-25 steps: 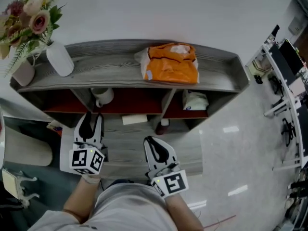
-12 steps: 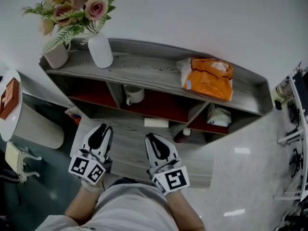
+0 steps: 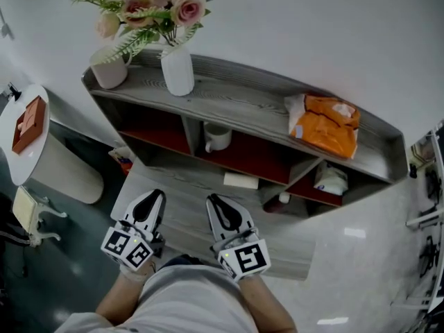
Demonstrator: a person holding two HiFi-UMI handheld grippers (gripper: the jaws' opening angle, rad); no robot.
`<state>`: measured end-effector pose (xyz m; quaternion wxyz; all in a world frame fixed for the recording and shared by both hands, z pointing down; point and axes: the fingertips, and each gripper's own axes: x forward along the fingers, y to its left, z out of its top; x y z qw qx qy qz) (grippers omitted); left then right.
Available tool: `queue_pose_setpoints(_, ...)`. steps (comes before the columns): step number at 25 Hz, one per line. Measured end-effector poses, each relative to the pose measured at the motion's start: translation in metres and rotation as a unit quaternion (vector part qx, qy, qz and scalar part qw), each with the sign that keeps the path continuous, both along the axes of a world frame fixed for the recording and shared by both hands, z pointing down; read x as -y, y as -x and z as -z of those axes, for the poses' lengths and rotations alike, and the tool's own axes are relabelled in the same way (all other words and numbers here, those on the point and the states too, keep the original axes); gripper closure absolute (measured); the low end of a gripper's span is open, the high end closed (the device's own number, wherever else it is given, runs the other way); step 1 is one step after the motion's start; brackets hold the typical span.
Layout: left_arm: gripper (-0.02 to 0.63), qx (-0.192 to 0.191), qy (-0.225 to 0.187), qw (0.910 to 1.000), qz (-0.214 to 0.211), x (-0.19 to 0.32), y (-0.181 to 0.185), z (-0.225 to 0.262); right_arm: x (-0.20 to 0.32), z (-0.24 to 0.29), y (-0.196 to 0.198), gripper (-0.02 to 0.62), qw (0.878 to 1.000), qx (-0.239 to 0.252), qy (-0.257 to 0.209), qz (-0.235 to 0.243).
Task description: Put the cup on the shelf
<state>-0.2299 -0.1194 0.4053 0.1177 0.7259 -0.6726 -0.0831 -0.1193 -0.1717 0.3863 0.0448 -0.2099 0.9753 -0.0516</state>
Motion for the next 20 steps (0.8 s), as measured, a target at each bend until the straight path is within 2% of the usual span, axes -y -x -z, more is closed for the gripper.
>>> queue_pose_setpoints(4,0.565,0.000,0.005,0.9999,-0.012,-0.001,-0.004,-0.002,-0.006,-0.005,0.004,0.561,1.000,-0.019,-0.006,0.004)
queue_pose_setpoints(10,0.572,0.008,0.008,0.9994,-0.031,0.003,-0.012,-0.003,-0.004,-0.008,-0.001,0.561,1.000,-0.021,-0.003,-0.003)
queue_pose_setpoints(14,0.572,0.024,0.015,0.9990,-0.035,0.005,-0.017,-0.005,-0.003,-0.008,-0.005,0.561,1.000,-0.023,-0.004,-0.008)
queue_pose_setpoints(20,0.572,0.023,0.019,0.9988,-0.038,0.008,-0.020,-0.007,-0.002,-0.009,-0.010,0.561,1.000,-0.025,-0.004,-0.012)
